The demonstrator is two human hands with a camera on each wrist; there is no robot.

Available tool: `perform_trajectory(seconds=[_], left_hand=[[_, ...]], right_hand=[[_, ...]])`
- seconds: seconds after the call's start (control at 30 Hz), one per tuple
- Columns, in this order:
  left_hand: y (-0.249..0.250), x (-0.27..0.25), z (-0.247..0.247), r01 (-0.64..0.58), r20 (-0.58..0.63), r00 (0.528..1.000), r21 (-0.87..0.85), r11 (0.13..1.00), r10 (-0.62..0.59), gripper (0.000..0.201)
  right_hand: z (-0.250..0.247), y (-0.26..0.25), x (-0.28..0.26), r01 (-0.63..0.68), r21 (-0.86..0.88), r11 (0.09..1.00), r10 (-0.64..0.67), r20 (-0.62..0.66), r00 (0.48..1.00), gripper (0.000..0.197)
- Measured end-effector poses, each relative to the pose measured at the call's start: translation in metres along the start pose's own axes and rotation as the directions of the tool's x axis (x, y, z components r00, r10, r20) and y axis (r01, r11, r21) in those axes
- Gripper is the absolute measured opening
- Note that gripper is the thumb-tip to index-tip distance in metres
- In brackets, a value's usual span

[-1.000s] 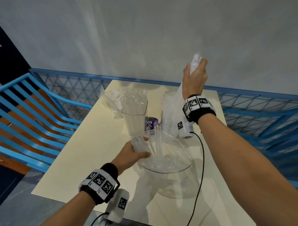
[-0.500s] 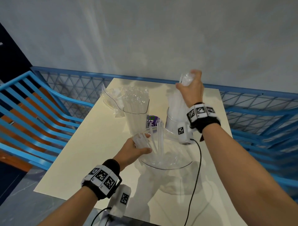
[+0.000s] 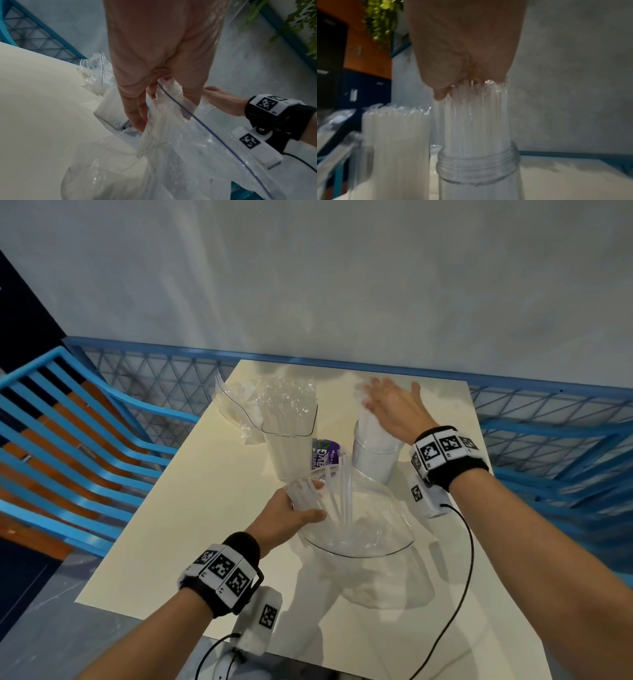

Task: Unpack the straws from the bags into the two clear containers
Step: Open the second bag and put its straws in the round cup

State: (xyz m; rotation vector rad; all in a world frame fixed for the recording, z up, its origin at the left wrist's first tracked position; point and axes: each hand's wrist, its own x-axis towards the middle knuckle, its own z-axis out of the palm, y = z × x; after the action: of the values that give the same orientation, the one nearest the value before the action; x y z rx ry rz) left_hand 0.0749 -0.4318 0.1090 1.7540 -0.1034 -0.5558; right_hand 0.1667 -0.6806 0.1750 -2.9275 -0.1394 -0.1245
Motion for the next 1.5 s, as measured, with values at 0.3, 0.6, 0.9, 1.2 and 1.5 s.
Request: perform_trajectory(seconds=[0.3, 0.6, 0.9, 1.2, 1.5], left_hand=[[0.006, 0.004, -0.008, -0.014, -0.035, 0.999, 0.010, 1.000, 0.015, 0.049], [0.004, -0.003, -0.008, -0.011, -0.055, 0.998, 0.012, 1.000, 0.012, 0.047], [0.002, -0.008, -0.011, -0.006, -0.066, 0.998, 0.006, 1.000, 0.006, 0.046], [0.005, -0.012, -0.014, -0.023, -0.059, 0.998, 0.025, 0.999, 0.024, 0.047], [0.007, -0.013, -0.021, -0.017, -0.002, 1.000, 0.146, 0.989, 0.018, 0.071]], right_hand=[[-0.021, 0.030, -0.022, -0.180, 0.372, 0.911, 0.179, 0.038, 0.983, 0.094], [0.021, 0.000, 0.028, 0.037, 0.368, 0.929, 0.001, -0.104, 0.995, 0.060], [-0.043, -0.022, 0.042, -0.152, 0.450, 0.880, 0.386, -0.493, 0.780, 0.046], [-0.066, -0.014, 0.032, -0.205, 0.386, 0.899, 0.358, -0.381, 0.853, 0.034], [-0.055, -0.041, -0.051, 0.033, 0.682, 0.730, 0.199, -0.258, 0.945, 0.016]])
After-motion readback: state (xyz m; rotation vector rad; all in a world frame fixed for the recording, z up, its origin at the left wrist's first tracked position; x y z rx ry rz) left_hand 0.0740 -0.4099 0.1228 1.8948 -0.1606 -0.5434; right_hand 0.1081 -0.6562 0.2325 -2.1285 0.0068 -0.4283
